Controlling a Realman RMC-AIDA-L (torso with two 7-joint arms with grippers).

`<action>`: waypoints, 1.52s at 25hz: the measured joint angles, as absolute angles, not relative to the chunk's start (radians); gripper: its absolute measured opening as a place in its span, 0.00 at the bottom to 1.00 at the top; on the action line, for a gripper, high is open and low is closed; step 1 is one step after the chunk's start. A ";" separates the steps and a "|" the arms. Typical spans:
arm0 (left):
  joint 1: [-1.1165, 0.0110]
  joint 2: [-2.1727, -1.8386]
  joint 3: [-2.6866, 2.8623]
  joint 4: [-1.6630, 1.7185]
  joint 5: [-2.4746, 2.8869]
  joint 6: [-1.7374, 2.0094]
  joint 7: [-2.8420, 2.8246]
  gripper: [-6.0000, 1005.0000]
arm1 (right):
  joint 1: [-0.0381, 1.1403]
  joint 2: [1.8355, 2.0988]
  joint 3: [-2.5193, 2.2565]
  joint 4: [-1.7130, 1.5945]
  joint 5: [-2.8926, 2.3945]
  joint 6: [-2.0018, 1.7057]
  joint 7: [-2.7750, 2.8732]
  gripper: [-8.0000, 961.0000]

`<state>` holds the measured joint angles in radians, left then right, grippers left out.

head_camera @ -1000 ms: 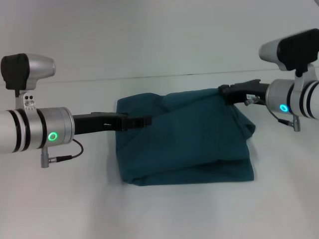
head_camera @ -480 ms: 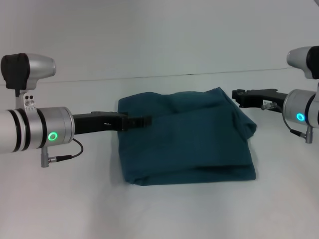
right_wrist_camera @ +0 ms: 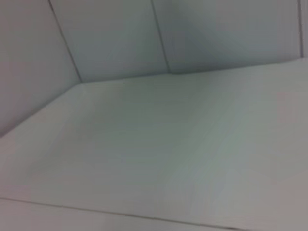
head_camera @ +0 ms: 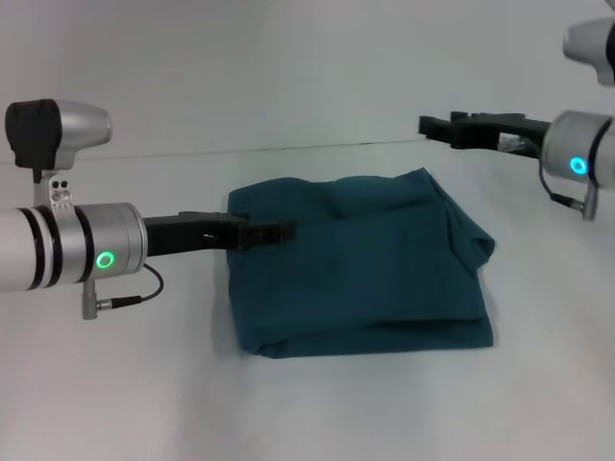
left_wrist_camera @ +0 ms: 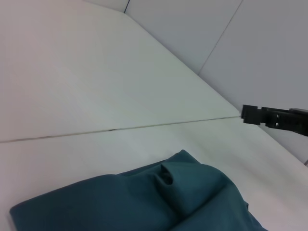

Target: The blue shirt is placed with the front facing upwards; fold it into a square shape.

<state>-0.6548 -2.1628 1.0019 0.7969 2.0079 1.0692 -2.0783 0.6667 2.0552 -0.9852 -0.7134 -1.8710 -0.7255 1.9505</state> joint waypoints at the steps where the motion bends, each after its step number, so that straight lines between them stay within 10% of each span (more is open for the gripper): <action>1: -0.656 -2.163 1.003 0.797 2.008 1.069 -2.078 0.84 | 0.686 2.045 -0.987 -0.696 -1.880 -0.736 1.986 0.36; 8: -0.663 -2.163 1.007 0.793 2.007 1.069 -2.076 0.84 | 0.812 1.996 -0.991 -0.559 -2.089 -0.755 2.225 0.67; 38: -0.656 -2.164 1.008 0.790 2.006 1.076 -2.029 0.84 | 0.843 2.045 -0.985 -0.452 -2.078 -0.650 2.190 0.66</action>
<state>-0.6564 -2.1645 1.0080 0.7899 2.0064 1.0758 -2.0293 0.8431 2.0448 -0.9847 -0.4524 -2.0778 -0.6496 2.1904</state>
